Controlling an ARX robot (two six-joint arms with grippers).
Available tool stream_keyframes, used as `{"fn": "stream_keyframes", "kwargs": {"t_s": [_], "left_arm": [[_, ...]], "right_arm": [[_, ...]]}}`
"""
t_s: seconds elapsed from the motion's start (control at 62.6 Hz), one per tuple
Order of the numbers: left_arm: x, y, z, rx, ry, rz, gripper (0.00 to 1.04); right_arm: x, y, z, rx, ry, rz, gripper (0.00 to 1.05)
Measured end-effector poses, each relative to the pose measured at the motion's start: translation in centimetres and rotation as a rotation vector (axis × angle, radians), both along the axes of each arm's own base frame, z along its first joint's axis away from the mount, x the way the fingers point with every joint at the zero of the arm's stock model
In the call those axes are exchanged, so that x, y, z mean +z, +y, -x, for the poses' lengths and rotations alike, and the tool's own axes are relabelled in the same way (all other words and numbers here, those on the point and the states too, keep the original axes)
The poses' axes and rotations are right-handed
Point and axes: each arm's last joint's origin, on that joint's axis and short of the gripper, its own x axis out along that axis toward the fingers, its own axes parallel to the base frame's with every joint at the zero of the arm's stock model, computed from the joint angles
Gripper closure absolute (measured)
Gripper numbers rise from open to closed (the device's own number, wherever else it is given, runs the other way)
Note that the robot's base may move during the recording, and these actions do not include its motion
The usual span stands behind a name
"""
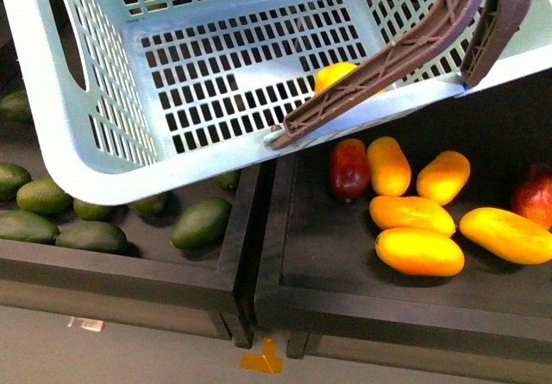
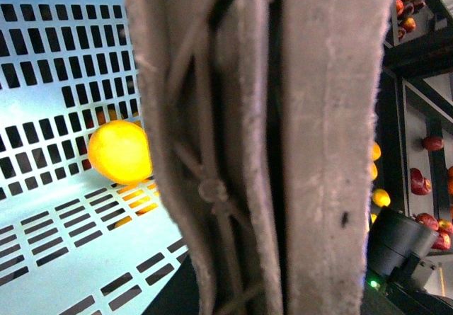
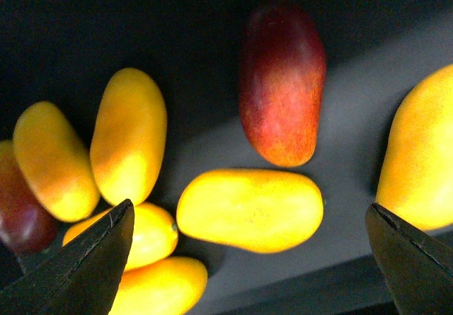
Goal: Pick lemon and mango into basket
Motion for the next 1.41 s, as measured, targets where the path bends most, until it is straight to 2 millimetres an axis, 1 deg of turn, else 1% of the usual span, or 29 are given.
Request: {"fn": "stream_keyframes", "kwargs": {"t_s": [0.08,0.144,0.303,0.479,0.862,1.006,1.278,1.326,1.405], "left_arm": [[0.0,0.1,-0.1,0.004,-0.003,-0.003,0.89],[0.0,0.0,0.0,-0.005,0.001,0.001,0.89],[0.0,0.0,0.0,-0.008,0.002,0.003,0.89],[0.0,0.0,0.0,-0.008,0.002,0.003,0.89],[0.0,0.0,0.0,-0.007,0.002,0.003,0.89],[0.0,0.0,0.0,-0.008,0.002,0.003,0.89],[0.0,0.0,0.0,-0.005,0.001,0.001,0.89],[0.0,0.0,0.0,-0.006,0.001,0.002,0.89],[0.0,0.0,0.0,-0.008,0.002,0.003,0.89]], "right_arm": [[-1.6,-1.0,-1.7,-0.037,0.036,0.008,0.09],[-2.8,-1.6,-2.6,-0.05,0.061,0.013,0.09],[-4.7,-2.5,-3.7,-0.059,0.104,0.023,0.09],[-5.5,-2.8,-4.4,-0.057,0.111,0.028,0.09],[-8.0,-2.2,-5.7,-0.049,0.164,0.043,0.09],[-9.2,-1.9,-6.9,-0.04,0.178,0.053,0.09],[-10.1,-1.8,-8.4,-0.035,0.169,0.066,0.09],[-10.3,-1.8,-8.4,-0.033,0.175,0.065,0.12],[-10.7,-1.7,-8.4,-0.03,0.191,0.061,0.24]]}}
